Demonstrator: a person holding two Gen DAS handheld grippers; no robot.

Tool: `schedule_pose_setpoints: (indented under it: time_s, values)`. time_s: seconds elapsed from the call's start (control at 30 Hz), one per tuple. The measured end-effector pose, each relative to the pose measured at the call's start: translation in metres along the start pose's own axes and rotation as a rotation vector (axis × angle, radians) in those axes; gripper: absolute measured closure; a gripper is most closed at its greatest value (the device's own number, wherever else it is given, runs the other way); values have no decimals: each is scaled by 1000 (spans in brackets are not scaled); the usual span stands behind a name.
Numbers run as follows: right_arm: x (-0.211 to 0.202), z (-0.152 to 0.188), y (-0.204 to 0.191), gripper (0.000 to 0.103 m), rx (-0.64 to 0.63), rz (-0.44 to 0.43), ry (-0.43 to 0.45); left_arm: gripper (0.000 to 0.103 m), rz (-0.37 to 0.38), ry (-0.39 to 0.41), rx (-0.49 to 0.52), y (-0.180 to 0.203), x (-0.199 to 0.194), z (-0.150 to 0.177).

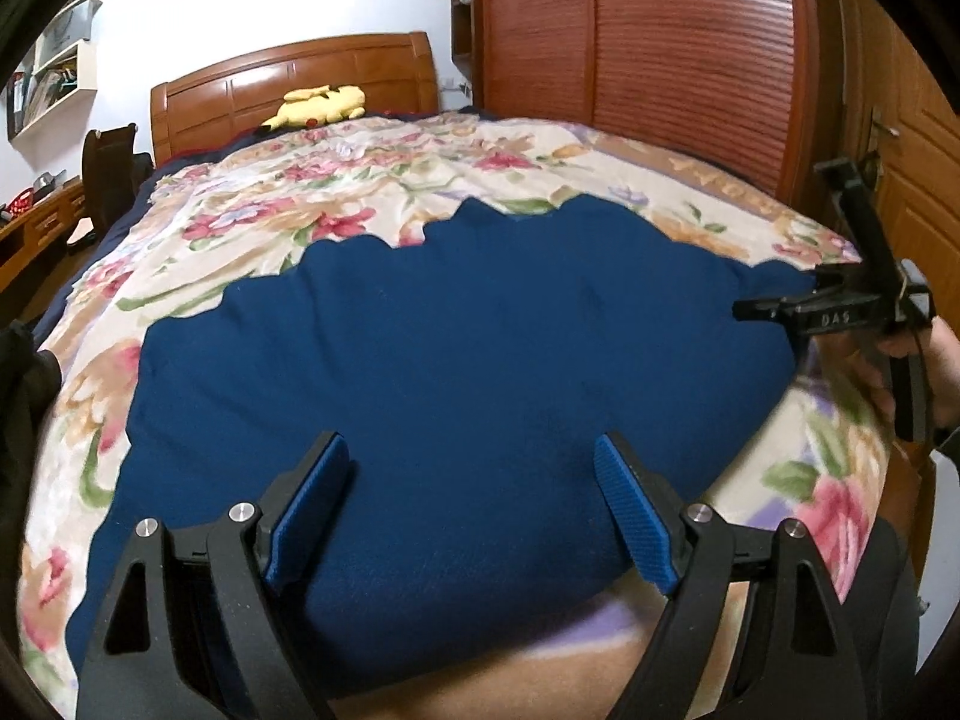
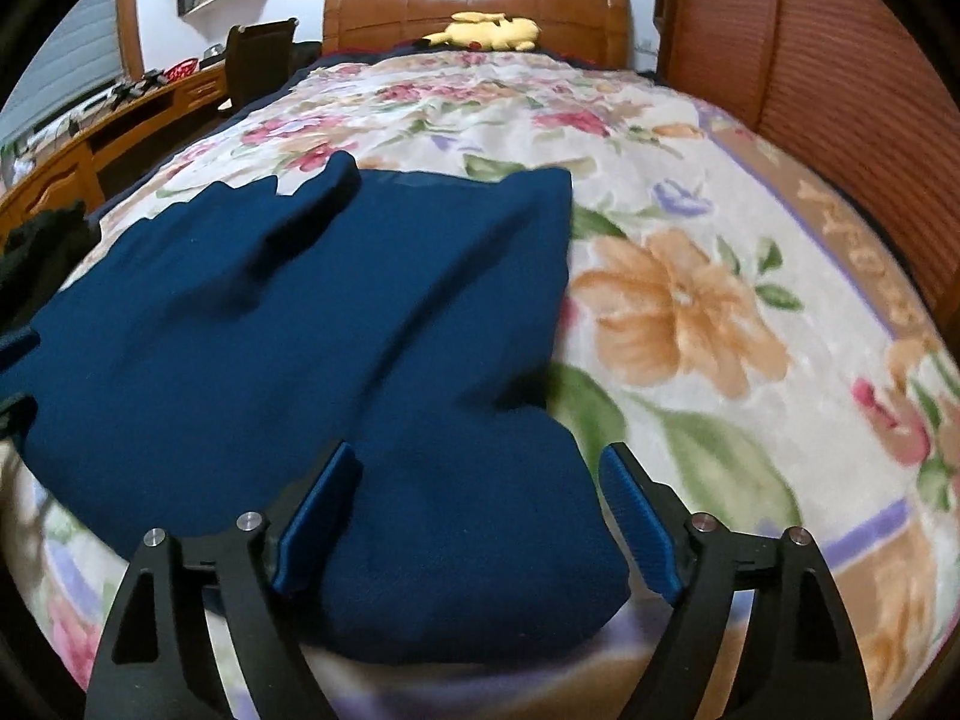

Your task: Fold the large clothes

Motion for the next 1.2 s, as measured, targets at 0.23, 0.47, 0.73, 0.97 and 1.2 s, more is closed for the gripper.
schedule_pose_setpoints:
  time_s: [0.23,0.47,0.73,0.97,1.2]
  values:
    - [1,5,3,19,48,-22,8,18,5,-23,7,2,4,4]
    - [1,9,-1,19,59,-22,16,17,7,-26,8,3,5,4]
    - [-14,11,-7,63,76,-98,81,16,35,-45,-5,2,11,7]
    - [-59,-29,-33,76,-39,-115,198,16,26,-33,-6,-2,2,6]
    - [-85,-70,-102,78,-226,-142,268,16,0,34,-67,-45,-31,-1]
Point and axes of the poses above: each gripper's, at about its wrist camera, not at the fingertips, and x roughly the way its jaws point, y to its right, z to its underside, the point moved 5 cm from there along x, roughly the way its jaws point, and after that the axes turned 13 degrees about -z, right-handed, at the moved point
